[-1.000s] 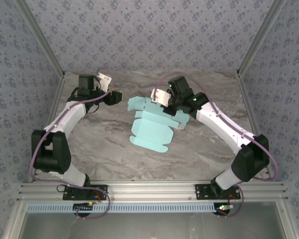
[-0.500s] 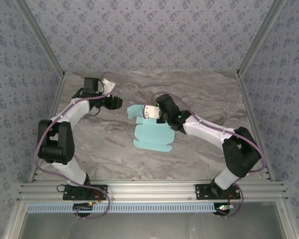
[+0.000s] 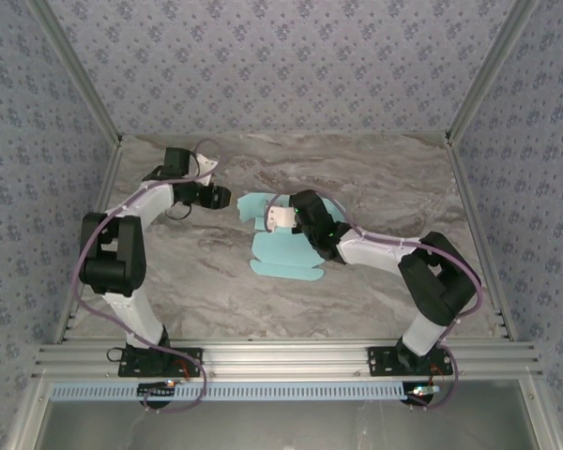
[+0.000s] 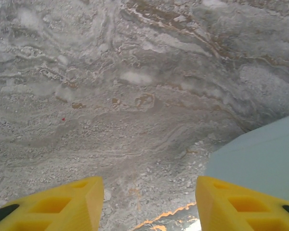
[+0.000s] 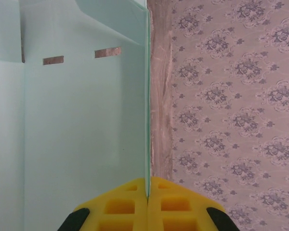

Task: Fold the paper box

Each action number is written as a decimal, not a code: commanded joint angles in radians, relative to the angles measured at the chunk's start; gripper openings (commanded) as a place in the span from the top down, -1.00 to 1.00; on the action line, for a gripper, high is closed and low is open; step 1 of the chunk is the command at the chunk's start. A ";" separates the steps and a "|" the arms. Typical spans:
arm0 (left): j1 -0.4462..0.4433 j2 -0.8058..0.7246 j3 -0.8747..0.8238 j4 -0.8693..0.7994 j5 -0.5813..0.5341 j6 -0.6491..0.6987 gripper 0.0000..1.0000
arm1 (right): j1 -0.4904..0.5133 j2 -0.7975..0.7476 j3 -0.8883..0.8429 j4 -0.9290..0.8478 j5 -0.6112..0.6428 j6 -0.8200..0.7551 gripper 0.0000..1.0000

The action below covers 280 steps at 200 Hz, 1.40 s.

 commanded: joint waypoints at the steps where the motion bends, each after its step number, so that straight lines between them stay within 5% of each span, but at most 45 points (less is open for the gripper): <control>1: 0.009 0.043 0.053 -0.045 -0.013 -0.040 -0.04 | 0.007 0.024 -0.021 0.103 0.044 -0.059 1.00; 122: -0.011 0.161 0.118 -0.038 0.141 -0.093 0.00 | 0.004 0.038 -0.043 0.171 0.059 -0.079 1.00; 280: -0.105 0.147 0.083 -0.015 0.347 0.020 -0.01 | -0.023 0.020 -0.058 0.147 0.053 0.000 1.00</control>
